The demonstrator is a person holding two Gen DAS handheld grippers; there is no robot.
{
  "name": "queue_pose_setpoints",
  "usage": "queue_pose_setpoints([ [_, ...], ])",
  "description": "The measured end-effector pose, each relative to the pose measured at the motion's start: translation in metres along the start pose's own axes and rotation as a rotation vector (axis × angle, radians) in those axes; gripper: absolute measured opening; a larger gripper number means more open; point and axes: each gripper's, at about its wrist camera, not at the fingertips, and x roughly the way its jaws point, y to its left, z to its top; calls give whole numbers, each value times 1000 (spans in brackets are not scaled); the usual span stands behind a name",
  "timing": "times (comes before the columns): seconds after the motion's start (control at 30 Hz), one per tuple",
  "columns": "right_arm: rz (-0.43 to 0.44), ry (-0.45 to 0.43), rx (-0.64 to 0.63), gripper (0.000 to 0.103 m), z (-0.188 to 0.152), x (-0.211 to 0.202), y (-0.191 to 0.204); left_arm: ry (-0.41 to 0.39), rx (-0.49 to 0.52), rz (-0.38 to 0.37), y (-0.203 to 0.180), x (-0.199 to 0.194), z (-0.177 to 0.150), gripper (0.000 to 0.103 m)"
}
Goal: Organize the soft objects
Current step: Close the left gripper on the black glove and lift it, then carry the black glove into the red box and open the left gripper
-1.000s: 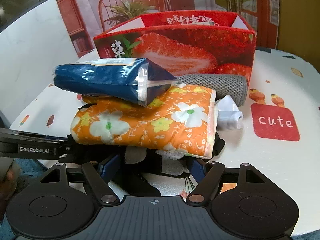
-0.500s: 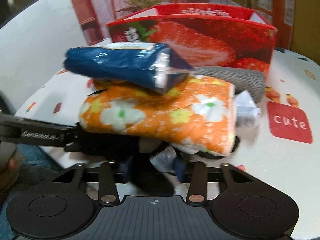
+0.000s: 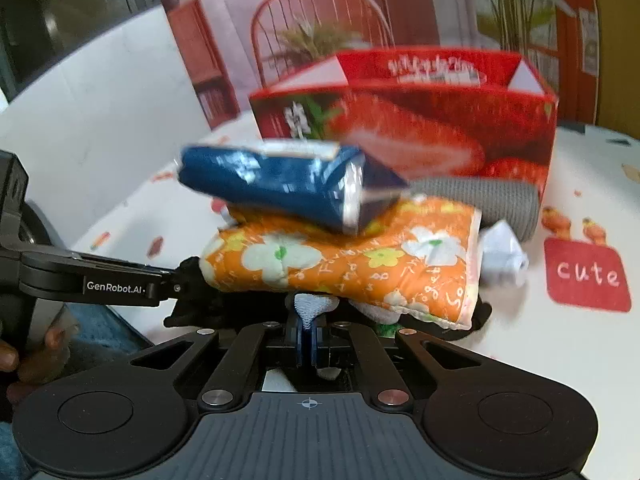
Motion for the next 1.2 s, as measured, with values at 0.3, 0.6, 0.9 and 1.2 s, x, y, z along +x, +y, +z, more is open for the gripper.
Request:
queue_pose_setpoints([
  [0.3,33,-89,-4,3,11,-22,2,-151,59,5,-12,-40,10,20],
  [0.6,122,-210,-13,4,31,-53,9,-285,75,0,-19,-79,28,20],
  [0.9,145,-318,-11,4,55,-79,12,-393,140,-29,-44,-110,43,20],
  [1.2,123,-368,1,4,67,-88,6,-427,166,-41,-59,-112,59,20],
])
